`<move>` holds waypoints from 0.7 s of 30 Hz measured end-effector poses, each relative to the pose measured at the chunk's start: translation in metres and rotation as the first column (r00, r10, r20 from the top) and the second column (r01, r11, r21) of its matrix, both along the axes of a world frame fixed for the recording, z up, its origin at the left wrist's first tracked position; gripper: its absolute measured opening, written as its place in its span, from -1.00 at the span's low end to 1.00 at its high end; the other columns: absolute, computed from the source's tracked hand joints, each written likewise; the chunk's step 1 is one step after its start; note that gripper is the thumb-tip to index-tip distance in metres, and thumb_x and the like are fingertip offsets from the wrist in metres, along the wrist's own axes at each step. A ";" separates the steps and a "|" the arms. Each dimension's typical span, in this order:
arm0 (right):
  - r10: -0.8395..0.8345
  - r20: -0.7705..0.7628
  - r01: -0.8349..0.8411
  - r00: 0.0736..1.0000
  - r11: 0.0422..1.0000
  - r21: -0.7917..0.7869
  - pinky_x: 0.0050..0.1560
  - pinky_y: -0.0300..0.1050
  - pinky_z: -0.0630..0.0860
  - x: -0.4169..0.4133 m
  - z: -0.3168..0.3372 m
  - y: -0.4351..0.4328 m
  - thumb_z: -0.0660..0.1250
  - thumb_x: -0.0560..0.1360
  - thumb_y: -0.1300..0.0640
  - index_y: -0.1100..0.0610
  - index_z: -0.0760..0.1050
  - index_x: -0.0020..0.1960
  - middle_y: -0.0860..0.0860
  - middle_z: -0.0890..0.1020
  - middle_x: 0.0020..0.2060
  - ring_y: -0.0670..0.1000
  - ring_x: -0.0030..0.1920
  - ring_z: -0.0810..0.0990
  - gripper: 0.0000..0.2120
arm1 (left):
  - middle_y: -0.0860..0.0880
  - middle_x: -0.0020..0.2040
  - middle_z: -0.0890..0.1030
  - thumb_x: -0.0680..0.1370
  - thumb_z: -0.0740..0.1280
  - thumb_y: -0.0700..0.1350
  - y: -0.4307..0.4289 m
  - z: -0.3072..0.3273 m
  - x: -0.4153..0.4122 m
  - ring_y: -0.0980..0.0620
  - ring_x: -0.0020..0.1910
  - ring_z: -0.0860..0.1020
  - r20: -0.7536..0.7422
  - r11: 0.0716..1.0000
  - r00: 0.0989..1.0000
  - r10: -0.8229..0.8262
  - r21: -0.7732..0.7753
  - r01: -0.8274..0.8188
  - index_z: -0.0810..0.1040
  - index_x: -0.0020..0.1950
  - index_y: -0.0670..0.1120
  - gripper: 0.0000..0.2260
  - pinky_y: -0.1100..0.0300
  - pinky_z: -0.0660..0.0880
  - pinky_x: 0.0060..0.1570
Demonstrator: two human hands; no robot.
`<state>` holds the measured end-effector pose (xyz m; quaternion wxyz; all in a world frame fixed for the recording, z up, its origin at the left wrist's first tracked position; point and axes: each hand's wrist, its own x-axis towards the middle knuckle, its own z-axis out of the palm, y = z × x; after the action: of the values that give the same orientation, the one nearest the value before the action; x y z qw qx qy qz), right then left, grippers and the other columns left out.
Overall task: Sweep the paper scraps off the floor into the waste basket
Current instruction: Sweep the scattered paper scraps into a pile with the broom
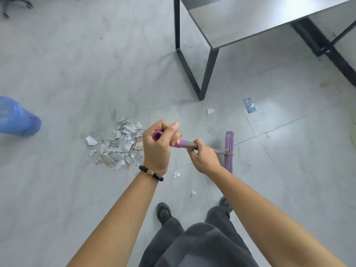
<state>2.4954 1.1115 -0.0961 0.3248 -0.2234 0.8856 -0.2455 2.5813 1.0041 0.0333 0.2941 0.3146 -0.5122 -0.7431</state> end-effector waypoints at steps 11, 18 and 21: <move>-0.032 0.169 0.020 0.985 0.997 0.072 -0.17 0.01 0.30 0.128 -0.057 -0.025 0.09 0.66 -0.09 0.18 0.31 0.13 0.26 0.61 -0.05 0.31 0.01 0.55 -0.68 | -0.03 -0.59 0.22 0.49 0.35 -0.21 -0.043 -0.043 0.082 -0.03 -0.53 0.26 0.157 0.996 0.987 -0.032 0.092 0.017 0.28 -0.54 -0.20 -0.57 0.13 0.44 -0.32; 0.076 0.274 -0.050 0.959 0.994 -0.101 -0.07 0.11 0.45 0.178 -0.019 -0.135 0.11 0.65 -0.05 0.18 0.29 0.14 0.27 0.59 -0.01 0.32 0.01 0.54 -0.71 | -0.03 -0.61 0.19 0.46 0.36 -0.21 -0.119 0.007 0.125 -0.04 -0.50 0.21 0.130 0.983 0.974 0.183 -0.053 -0.178 0.16 -0.48 -0.16 -0.56 0.15 0.35 -0.35; 0.138 0.271 -0.091 0.953 0.980 -0.177 -0.04 0.14 0.49 0.171 0.008 -0.157 0.11 0.65 -0.11 0.08 0.25 0.07 0.24 0.61 -0.04 0.31 -0.02 0.56 -0.74 | -0.08 -0.60 0.16 0.46 0.36 -0.22 -0.127 0.032 0.121 -0.05 -0.53 0.19 0.085 0.977 0.981 0.175 -0.137 -0.162 0.15 -0.49 -0.18 -0.56 0.13 0.31 -0.37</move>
<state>2.6664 0.9550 -0.0884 0.4421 -0.2631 0.7927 -0.3270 2.7026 0.8773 0.0655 0.3507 0.3725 -0.5445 -0.6646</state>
